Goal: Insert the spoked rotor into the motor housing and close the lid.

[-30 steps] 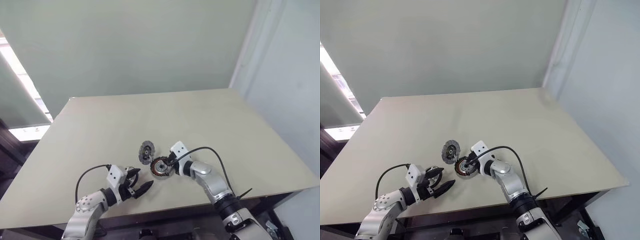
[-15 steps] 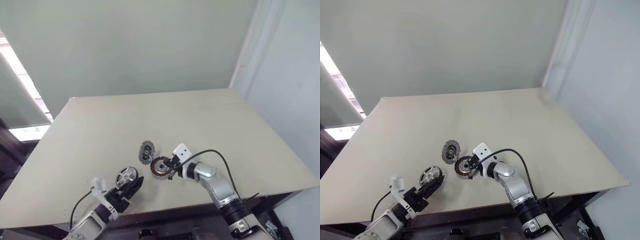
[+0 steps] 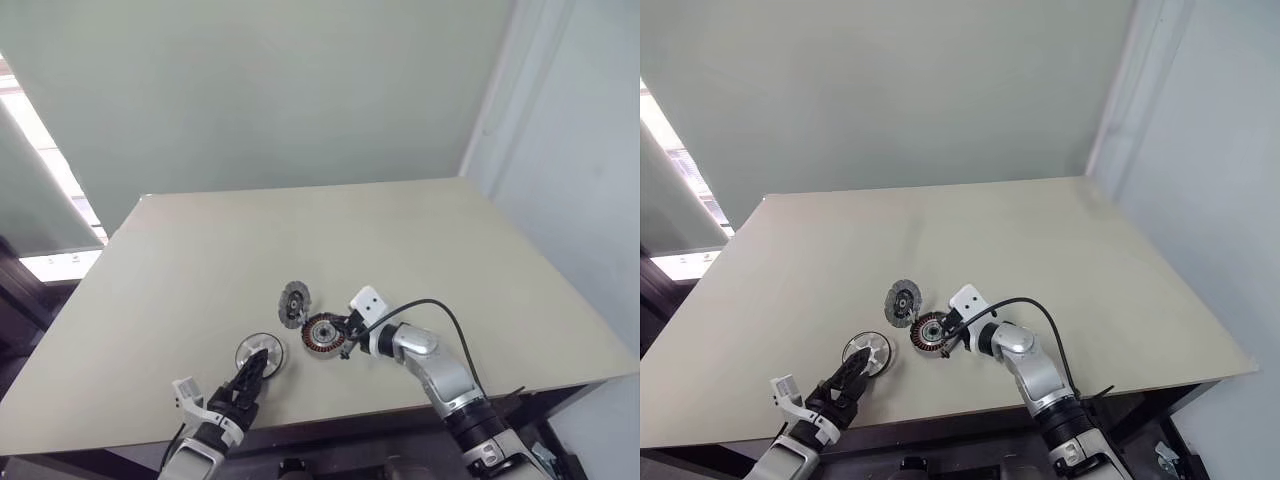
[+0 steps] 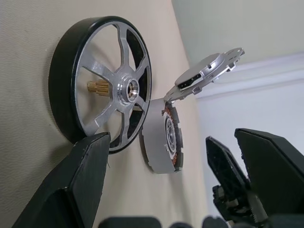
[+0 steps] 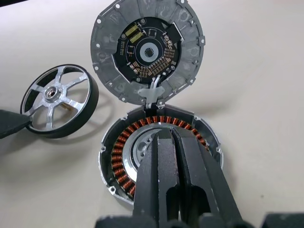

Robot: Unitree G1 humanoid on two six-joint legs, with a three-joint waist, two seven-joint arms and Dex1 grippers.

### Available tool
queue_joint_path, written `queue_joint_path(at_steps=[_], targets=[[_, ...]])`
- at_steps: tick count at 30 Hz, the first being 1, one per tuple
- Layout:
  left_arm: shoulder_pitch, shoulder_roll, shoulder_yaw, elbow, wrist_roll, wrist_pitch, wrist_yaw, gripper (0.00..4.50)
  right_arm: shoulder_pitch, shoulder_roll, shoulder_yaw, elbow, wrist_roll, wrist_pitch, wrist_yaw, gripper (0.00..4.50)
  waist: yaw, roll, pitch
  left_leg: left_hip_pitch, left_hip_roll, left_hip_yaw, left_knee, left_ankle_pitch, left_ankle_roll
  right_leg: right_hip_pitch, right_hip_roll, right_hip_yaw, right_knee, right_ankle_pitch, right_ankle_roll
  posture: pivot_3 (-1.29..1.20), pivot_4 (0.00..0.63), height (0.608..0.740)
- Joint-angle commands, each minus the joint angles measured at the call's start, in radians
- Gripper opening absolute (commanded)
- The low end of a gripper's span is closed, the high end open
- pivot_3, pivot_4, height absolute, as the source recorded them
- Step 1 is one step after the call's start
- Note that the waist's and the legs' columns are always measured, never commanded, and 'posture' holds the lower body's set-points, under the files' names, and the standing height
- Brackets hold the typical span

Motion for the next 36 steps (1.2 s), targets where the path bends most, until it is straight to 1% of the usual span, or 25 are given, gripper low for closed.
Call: queue_joint_path(at_steps=[1,6,11,17,23,26,31,36], targets=[[0.002,0.024,0.01,0.059,-0.013,0.027,-0.03,4.5,-0.012,-0.004,-0.018,-0.051,0.018,-0.007,-0.001,0.04,-0.001,0.0,0.0,0.0,0.0,0.0,0.0,0.0,0.0,0.0,0.0,0.0,0.0,0.0,0.0,0.0,0.0,0.74],[0.029,0.055,0.033,0.148,-0.009,0.04,-0.107,4.5,-0.006,-0.011,-0.022,-0.055,0.017,-0.009,-0.006,0.04,-0.01,0.001,0.0,0.002,0.0,0.0,0.0,-0.002,-0.003,0.0,0.0,0.0,0.0,0.0,0.0,0.0,0.0,0.74],[0.054,0.088,0.06,0.178,-0.029,0.055,-0.162,4.5,0.001,-0.014,-0.023,-0.061,0.018,-0.01,-0.009,0.04,-0.024,0.002,0.0,0.002,0.001,0.001,-0.003,-0.001,-0.002,0.0,0.0,0.0,0.0,0.0,0.0,0.0,0.0,0.74],[0.089,0.135,0.068,0.168,-0.059,0.105,-0.227,4.5,0.007,-0.012,-0.021,-0.062,0.017,-0.01,-0.011,0.04,-0.03,0.002,0.0,0.004,0.002,0.002,-0.008,-0.001,-0.002,-0.001,0.0,0.0,0.0,-0.001,-0.002,0.0,0.0,0.74],[0.121,0.136,0.067,0.116,-0.026,0.064,-0.311,4.5,0.011,-0.011,-0.021,-0.058,0.017,-0.01,-0.011,0.04,-0.03,0.001,0.0,0.002,0.002,0.002,-0.01,-0.001,-0.002,-0.003,0.0,0.001,-0.001,-0.003,-0.002,0.0,0.0,0.74],[0.103,0.118,0.078,0.086,-0.029,0.033,-0.292,4.5,0.01,-0.009,-0.02,-0.055,0.017,-0.01,-0.01,0.04,-0.027,0.0,0.0,-0.001,0.002,0.002,-0.01,-0.001,-0.002,-0.006,0.0,0.001,-0.001,-0.003,-0.002,0.0,0.0,0.74],[0.062,0.104,0.054,0.056,0.064,-0.047,-0.244,4.5,0.006,-0.003,-0.018,-0.051,0.018,-0.009,-0.01,0.04,-0.016,0.0,0.0,-0.01,0.001,0.001,-0.008,-0.001,-0.002,-0.013,0.0,0.0,0.0,-0.003,-0.002,0.0,0.0,0.74],[0.025,0.11,0.014,0.022,0.135,-0.078,-0.239,4.5,0.007,0.0,-0.018,-0.053,0.017,-0.008,-0.009,0.04,-0.014,-0.001,-0.001,-0.012,0.0,0.001,-0.007,-0.001,-0.002,-0.013,0.0,0.001,0.0,-0.003,-0.002,0.0,0.0,0.74]])
